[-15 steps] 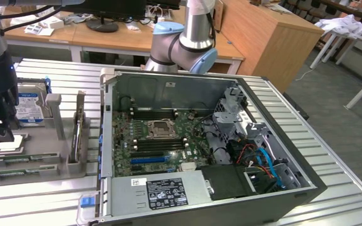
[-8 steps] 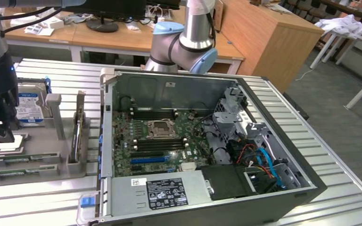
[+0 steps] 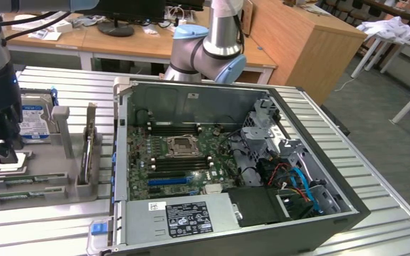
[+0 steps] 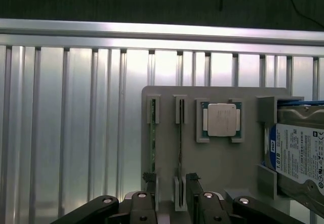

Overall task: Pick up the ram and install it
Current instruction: 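Pick up the ram and move it above insertion slot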

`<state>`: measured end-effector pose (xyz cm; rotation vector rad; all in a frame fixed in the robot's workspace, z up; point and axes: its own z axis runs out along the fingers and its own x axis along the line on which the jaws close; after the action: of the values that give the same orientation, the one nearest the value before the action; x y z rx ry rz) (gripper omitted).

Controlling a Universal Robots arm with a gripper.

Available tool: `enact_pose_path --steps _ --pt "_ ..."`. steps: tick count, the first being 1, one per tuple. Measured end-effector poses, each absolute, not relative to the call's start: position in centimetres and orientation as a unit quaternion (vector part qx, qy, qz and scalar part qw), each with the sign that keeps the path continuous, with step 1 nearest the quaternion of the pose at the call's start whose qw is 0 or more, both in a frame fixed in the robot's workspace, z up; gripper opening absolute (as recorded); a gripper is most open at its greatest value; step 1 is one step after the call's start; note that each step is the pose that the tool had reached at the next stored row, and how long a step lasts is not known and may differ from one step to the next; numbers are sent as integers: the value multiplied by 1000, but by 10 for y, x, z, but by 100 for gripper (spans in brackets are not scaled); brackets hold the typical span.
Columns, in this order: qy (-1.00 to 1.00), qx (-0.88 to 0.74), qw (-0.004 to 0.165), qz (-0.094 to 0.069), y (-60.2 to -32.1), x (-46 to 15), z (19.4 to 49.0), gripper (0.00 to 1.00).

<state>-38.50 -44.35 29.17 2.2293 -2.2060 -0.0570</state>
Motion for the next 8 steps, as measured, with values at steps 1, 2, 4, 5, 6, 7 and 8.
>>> enact_pose_path --steps 1,2,4,5,6,7,8 --pt "-703 711 2 -18 -443 -385 291 37" --pt "-703 711 2 -18 -443 -385 291 37" --pt "-703 711 2 -18 -443 -385 290 37" --pt "-703 711 2 -18 -444 -385 290 37" --pt "-703 711 2 -18 -444 -385 289 37" --pt "-703 711 2 -18 -444 -385 289 37" --pt "-703 711 2 -18 -444 -385 288 37"
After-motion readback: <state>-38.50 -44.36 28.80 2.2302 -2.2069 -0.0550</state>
